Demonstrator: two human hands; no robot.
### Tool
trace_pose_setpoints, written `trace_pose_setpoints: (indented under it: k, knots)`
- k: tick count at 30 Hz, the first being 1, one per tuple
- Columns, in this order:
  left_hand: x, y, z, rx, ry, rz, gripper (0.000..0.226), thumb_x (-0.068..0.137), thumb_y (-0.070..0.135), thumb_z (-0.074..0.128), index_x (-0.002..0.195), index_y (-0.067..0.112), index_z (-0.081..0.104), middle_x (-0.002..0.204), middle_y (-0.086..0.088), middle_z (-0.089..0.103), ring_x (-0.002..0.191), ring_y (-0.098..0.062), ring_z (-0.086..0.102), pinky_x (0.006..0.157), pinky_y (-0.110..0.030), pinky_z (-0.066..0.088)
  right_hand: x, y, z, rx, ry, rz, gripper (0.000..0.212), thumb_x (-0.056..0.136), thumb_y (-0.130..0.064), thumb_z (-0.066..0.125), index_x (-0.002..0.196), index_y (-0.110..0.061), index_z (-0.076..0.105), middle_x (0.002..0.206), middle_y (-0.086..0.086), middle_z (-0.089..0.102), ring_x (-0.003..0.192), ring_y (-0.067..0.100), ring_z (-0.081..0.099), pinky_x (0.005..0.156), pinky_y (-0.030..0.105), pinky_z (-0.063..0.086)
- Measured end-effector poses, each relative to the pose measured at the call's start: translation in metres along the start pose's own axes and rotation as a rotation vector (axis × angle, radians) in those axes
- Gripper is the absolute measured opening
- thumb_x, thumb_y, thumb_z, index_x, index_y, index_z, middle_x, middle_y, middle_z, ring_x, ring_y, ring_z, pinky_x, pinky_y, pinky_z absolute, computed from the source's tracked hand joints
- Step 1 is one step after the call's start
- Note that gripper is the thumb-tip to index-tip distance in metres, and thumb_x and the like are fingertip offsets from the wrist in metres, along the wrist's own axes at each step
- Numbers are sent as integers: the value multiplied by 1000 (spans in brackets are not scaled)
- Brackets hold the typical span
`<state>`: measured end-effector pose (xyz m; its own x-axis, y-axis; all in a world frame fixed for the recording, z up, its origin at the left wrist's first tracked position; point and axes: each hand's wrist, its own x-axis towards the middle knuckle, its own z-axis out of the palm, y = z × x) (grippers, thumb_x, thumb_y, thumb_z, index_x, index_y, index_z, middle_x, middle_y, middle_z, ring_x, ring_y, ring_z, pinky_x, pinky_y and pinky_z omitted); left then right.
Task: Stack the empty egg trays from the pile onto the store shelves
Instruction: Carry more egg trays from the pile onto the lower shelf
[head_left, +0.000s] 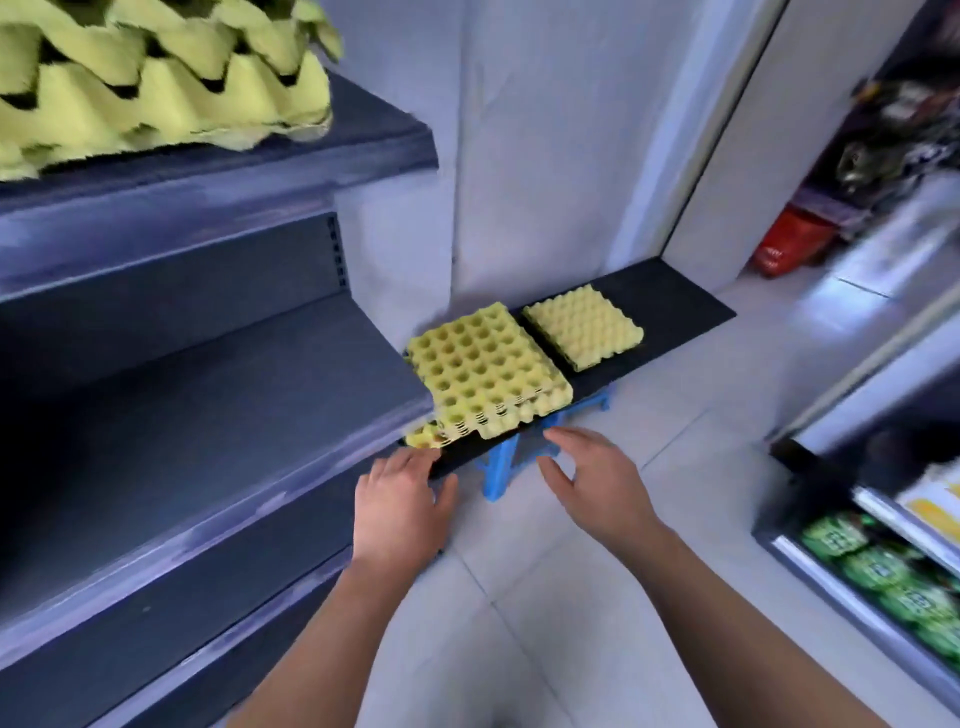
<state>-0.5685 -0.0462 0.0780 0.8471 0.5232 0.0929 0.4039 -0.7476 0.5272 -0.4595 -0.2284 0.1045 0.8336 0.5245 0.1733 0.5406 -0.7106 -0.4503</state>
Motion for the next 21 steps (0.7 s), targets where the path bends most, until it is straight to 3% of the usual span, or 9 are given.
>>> trace_pose_setpoints:
  k: [6, 12, 21]
  knots:
    - [51, 48, 63, -109, -61, -145, 41, 91, 35, 62, 127, 15, 62, 125, -4, 61, 116, -26, 54, 97, -38, 43, 53, 95, -7, -73, -102, 36, 38, 93, -28, 55, 127, -12, 60, 127, 2, 61, 116, 20, 54, 90, 26, 38]
    - [115, 61, 113, -135, -143, -261, 42, 91, 35, 60, 130, 19, 58, 127, -2, 60, 112, -24, 56, 96, -40, 45, 123, 148, 12, -62, -166, 60, 32, 93, -26, 56, 119, -8, 62, 115, 8, 65, 106, 26, 57, 84, 35, 43]
    - [228, 47, 187, -162, -246, -481, 50, 93, 37, 58, 139, 19, 49, 137, -1, 54, 115, -26, 57, 91, -40, 51, 235, 208, 58, -40, -294, 78, 43, 95, -31, 52, 134, -15, 51, 131, 2, 57, 121, 20, 49, 92, 28, 39]
